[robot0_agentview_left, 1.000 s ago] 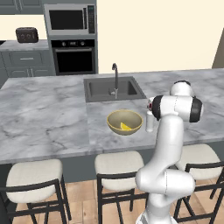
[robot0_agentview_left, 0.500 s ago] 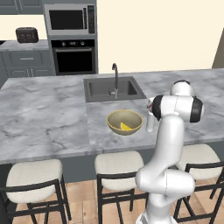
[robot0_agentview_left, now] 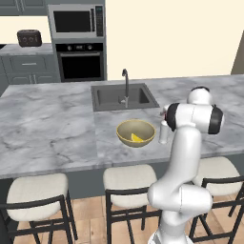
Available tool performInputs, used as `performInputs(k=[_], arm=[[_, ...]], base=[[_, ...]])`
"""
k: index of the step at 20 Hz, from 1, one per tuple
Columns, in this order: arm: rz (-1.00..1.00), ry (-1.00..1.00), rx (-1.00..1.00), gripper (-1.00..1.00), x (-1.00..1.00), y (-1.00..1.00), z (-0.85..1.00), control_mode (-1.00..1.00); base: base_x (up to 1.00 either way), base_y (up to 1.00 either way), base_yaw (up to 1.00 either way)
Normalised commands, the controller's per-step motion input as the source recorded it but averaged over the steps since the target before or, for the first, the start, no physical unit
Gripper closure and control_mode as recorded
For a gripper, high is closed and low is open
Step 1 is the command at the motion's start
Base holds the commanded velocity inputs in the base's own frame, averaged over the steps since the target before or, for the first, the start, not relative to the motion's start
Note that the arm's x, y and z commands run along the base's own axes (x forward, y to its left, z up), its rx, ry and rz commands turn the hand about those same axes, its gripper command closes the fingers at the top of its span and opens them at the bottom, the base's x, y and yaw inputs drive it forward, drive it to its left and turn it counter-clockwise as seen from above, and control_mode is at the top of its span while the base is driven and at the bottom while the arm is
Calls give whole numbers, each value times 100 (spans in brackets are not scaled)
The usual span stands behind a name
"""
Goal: There is a bowl on the dining counter. Grab a lemon wedge from the fridge and place it in the bowl. Then get the liquor bottle and glass cup from the cabinet and place them next to the bowl.
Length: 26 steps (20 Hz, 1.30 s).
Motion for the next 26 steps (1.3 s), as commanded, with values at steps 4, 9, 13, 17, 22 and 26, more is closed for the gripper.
performInputs(k=[4, 9, 13, 17, 22, 26], arm=[[0, 0, 0, -100, -1, 0, 50, -100], [0, -3, 0, -100, -35, 4, 52, -100], [0, 0, -1, -100, -60, 31, 55, -100], [-1, 0, -6, -100, -47, 51, 67, -100], [-5, 0, -10, -100, -43, 52, 69, -100], [-18, 0, -17, -100, -47, 69, 42, -100]], base=[[0, 0, 0], [0, 0, 0], [0, 0, 0], [0, 0, 0], [0, 0, 0], [0, 0, 0]])
